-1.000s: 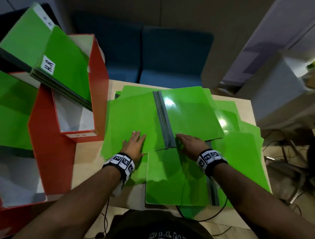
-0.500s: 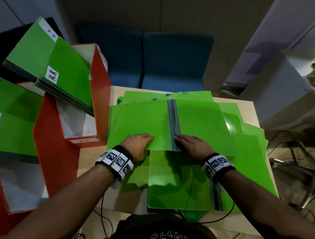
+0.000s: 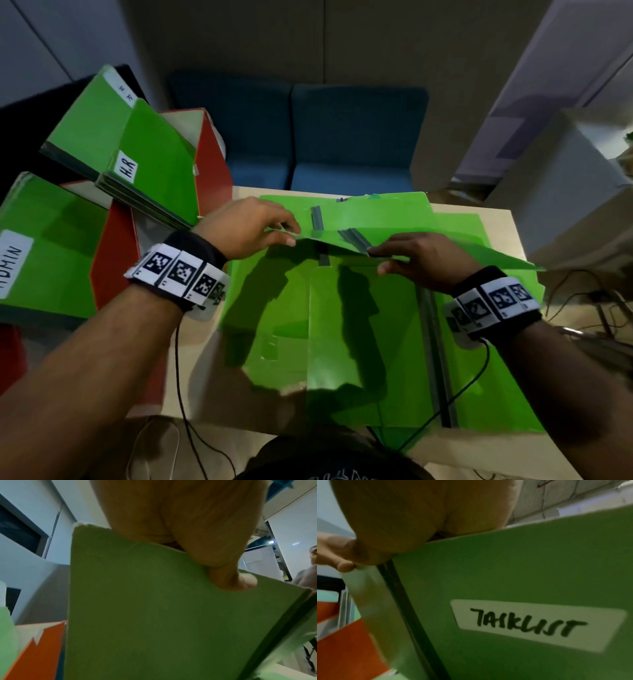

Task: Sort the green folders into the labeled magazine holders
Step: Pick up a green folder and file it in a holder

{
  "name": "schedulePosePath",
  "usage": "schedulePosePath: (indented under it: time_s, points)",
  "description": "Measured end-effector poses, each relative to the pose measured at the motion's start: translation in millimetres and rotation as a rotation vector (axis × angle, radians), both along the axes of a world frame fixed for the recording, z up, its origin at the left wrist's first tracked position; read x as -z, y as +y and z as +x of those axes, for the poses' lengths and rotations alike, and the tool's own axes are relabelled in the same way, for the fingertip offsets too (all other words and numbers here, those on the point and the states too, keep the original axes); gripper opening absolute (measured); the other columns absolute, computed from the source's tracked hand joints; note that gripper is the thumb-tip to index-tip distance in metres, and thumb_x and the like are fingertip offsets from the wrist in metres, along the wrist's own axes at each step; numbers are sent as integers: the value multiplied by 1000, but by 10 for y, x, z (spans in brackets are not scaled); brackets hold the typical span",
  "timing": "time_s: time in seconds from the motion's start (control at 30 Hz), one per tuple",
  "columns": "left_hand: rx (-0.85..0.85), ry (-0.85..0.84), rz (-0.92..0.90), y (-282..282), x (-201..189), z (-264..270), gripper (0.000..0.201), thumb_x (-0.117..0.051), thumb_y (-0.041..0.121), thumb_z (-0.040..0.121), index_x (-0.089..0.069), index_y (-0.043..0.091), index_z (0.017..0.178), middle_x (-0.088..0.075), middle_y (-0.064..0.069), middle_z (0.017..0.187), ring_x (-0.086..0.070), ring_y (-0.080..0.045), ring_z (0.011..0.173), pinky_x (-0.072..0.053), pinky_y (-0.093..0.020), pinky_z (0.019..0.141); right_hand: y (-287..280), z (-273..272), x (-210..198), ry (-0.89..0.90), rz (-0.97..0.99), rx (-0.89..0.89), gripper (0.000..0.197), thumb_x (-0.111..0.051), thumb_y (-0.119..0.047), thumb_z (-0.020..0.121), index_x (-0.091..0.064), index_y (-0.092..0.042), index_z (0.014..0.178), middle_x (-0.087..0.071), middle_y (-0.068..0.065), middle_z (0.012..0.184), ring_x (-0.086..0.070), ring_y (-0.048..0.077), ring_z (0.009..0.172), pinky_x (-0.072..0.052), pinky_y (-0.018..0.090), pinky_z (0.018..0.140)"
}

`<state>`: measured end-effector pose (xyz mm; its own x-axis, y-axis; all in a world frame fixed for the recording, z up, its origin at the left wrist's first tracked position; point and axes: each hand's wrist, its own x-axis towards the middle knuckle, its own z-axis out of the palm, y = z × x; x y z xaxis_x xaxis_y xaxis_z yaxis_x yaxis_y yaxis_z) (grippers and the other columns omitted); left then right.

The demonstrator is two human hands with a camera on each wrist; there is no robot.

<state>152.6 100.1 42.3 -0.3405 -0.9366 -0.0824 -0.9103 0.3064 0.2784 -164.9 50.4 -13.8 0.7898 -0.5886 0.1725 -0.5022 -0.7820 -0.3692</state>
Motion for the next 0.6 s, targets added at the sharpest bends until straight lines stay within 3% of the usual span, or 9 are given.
schedulePosePath:
  time_s: [0.1, 0.2, 0.27, 0.37, 0.47, 0.53, 0.6]
  points:
    - [23, -5, -74, -9, -164, 9, 22, -60, 42, 90, -68, 33, 108, -69, 12, 106, -64, -13, 96, -53, -37, 81, 24, 24, -255, -36, -110, -11, 44, -45, -56, 91, -73, -26, 106, -72, -4, 89, -67, 19, 67, -40, 21, 61]
    - [29, -16, -146, -41, -234, 18, 29, -62, 15, 92, -67, 32, 114, -71, 6, 107, -67, -18, 95, -55, -40, 78, 20, 49, -456, -82, -177, -6, 32, -52, -44, 91, -75, -25, 101, -73, -4, 85, -67, 20, 65, -47, 23, 58]
    - [28, -26, -191, -57, -285, 11, 43, -58, 2, 90, -64, 35, 117, -71, 4, 105, -68, -16, 91, -55, -39, 77, 38, 47, -553, -138, -175, 24, 33, -51, -44, 90, -76, -24, 100, -74, -5, 87, -69, 21, 68, -54, 33, 57]
    - [43, -22, -251, -95, -388, -8, 40, -58, 5, 91, -64, 34, 118, -71, 3, 102, -66, -19, 90, -54, -39, 79, 123, 79, -590, -141, -248, 56, 41, -56, -51, 84, -72, -23, 109, -74, -2, 88, -69, 22, 71, -54, 34, 61]
    - [126, -57, -351, -147, -493, -54, 39, -60, 3, 88, -65, 28, 118, -69, 2, 95, -61, -21, 91, -46, -40, 81, 168, 119, -563, -103, -437, 144, 47, -60, -42, 82, -62, -21, 124, -70, 0, 79, -57, 21, 73, -42, 34, 66]
    - [167, -71, -433, -181, -558, -76, 34, -62, 6, 88, -67, 25, 116, -69, 2, 94, -58, -23, 94, -34, -36, 81, 161, 127, -576, -99, -607, 226, 34, -61, -33, 87, -66, -25, 120, -68, -2, 85, -49, 19, 77, -34, 35, 66]
    - [166, -58, -502, -188, -618, -112, 32, -63, 7, 87, -69, 24, 114, -67, -2, 94, -56, -25, 96, -21, -30, 81, 170, 133, -605, -121, -704, 365, 22, -64, -30, 88, -71, -30, 109, -67, 0, 99, -52, 25, 81, -37, 35, 65]
